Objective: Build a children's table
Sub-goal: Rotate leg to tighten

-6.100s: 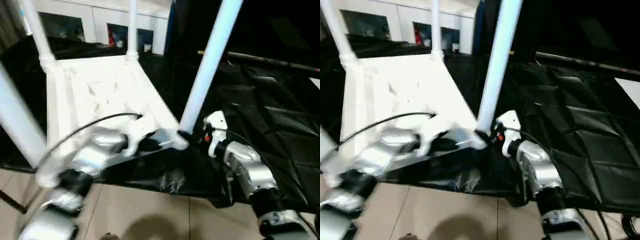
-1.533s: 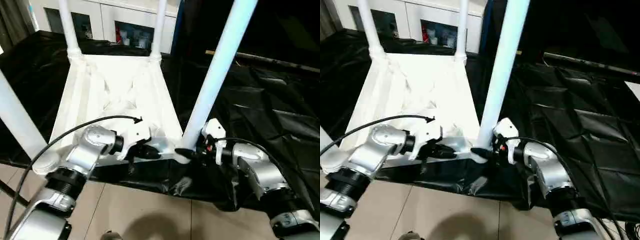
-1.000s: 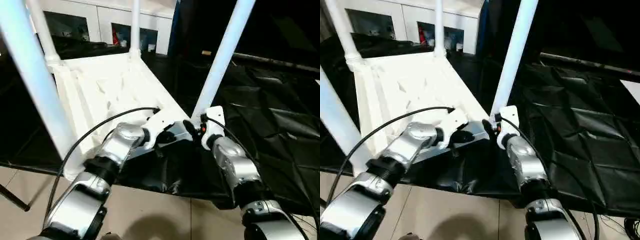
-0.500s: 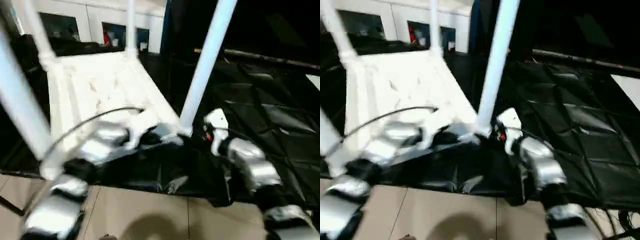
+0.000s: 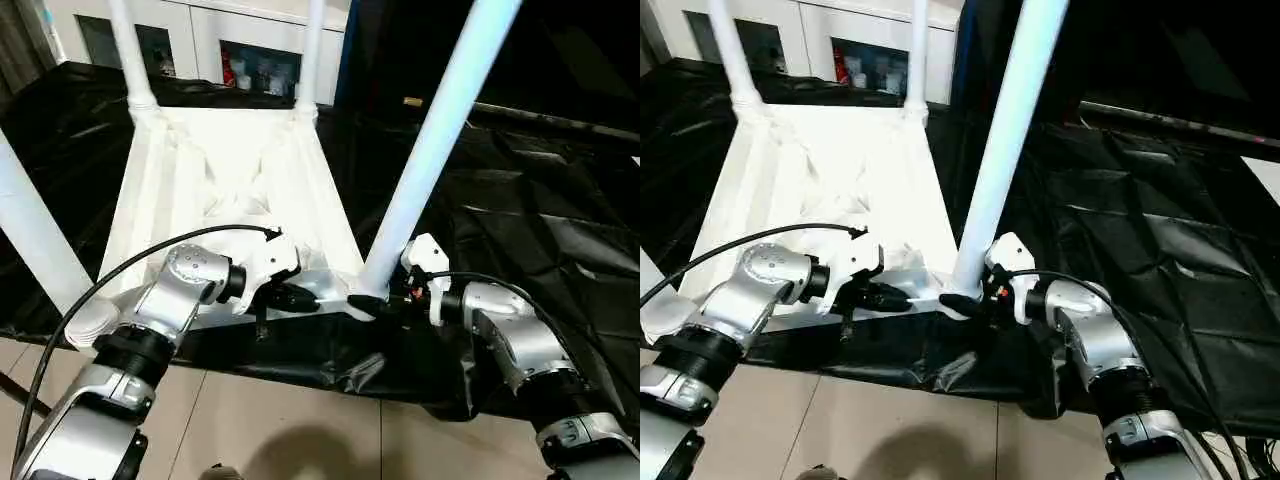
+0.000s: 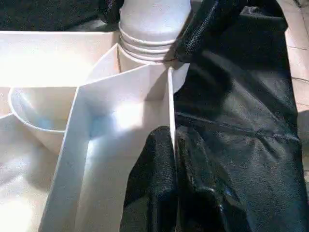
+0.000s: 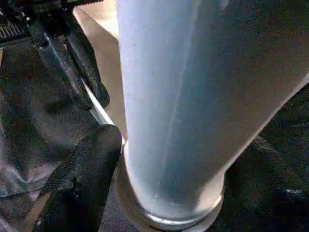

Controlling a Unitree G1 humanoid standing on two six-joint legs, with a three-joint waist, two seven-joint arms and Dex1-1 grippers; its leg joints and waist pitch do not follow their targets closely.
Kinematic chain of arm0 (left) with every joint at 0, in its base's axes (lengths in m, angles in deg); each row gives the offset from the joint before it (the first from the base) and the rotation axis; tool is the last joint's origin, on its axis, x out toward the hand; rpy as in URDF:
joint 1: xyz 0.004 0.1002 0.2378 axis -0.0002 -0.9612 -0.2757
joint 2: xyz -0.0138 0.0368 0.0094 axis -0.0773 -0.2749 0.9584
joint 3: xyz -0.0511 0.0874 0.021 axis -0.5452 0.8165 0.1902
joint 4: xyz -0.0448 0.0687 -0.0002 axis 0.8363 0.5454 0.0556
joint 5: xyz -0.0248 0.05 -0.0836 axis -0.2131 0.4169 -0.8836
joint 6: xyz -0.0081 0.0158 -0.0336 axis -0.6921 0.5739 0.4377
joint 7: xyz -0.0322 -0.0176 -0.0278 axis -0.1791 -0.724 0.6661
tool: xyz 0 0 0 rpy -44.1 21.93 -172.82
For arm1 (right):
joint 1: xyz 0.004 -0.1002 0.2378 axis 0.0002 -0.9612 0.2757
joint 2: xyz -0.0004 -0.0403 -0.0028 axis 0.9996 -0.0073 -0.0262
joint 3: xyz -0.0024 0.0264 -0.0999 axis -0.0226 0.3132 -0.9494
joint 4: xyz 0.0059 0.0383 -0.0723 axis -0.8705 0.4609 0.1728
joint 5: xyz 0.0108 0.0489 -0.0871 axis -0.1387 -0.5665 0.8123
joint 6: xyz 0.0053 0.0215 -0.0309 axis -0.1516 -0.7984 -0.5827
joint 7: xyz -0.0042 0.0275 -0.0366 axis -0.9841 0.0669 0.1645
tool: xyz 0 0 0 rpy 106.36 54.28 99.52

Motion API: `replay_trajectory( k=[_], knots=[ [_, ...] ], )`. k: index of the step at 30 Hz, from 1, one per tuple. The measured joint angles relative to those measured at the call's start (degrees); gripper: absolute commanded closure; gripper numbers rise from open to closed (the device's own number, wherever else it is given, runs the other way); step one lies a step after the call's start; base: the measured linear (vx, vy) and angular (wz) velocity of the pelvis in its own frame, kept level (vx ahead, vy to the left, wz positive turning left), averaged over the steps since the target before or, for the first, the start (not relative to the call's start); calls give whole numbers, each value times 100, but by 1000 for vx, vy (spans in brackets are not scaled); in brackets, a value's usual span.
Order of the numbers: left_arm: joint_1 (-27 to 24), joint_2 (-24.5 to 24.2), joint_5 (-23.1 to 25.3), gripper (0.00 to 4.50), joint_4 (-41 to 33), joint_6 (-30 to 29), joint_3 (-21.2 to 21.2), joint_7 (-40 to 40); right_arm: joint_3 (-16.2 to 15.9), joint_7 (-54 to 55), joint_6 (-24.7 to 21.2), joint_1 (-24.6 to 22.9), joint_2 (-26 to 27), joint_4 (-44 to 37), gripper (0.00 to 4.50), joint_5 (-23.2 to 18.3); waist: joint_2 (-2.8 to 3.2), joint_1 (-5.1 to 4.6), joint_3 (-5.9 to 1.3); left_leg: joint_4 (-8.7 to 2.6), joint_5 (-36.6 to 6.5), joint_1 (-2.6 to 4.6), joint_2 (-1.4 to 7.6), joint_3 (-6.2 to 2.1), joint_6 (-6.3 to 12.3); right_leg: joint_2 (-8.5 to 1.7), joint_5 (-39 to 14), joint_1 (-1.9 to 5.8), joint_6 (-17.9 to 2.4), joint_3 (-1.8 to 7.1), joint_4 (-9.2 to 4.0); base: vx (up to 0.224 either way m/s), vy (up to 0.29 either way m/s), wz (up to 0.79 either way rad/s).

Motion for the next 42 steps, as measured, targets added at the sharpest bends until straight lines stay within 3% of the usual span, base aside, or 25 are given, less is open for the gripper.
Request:
replay_trajectory(
  k=[4,13,17,20,24,32,33,36,42],
  knots=[
    [0,-2,-2,450,-7,-21,-6,-19,0,-13,5,0,-1,0,175,-3,-5,1,0,0,0,1,0,0,0,0,-1,0,0,0,0,0,0,0],
    [-5,35,14,450,-13,-95,-24,128,72,147,-59,1,82,68,182,-41,-10,-4,-2,0,0,4,0,0,0,0,-2,2,0,1,1,0,0,0],
    [180,428,241,450,307,-194,-42,911,362,1267,-141,104,476,452,183,31,-20,-44,-8,2,0,18,-4,1,-1,0,1,23,5,6,7,0,0,0],
    [578,1122,483,450,892,-489,-99,2093,919,3099,-430,460,1159,900,183,83,-25,-106,-11,5,1,15,-7,-3,-4,-2,1,9,28,6,3,0,0,0],
    [634,1387,514,450,997,-632,-94,2513,1059,3871,-500,511,1395,927,184,124,-16,-110,-19,-5,1,17,-13,-5,-4,-5,4,23,35,7,4,0,0,0],
    [594,1296,518,450,902,-524,-57,2381,1060,3745,-289,411,1413,833,184,228,-15,-115,-18,-12,1,9,-12,-7,-3,-4,9,14,30,4,4,0,0,0],
    [589,1271,515,450,893,-501,-55,2343,1060,3684,-247,395,1403,833,149,225,-13,-116,-18,-14,1,9,-12,-7,-4,-4,9,12,30,4,4,0,0,0],
    [485,1059,493,450,729,-375,-48,2070,1011,3188,-186,278,1284,722,110,105,-18,-120,-14,-26,1,6,-11,-7,-3,-2,8,6,31,2,4,0,0,0],
    [23,361,271,450,-5,-149,-59,1233,596,1987,-178,-57,804,103,77,14,-5,-157,0,-29,2,-13,-8,-5,-4,2,14,-8,11,8,2,0,0,0]
  ],
)
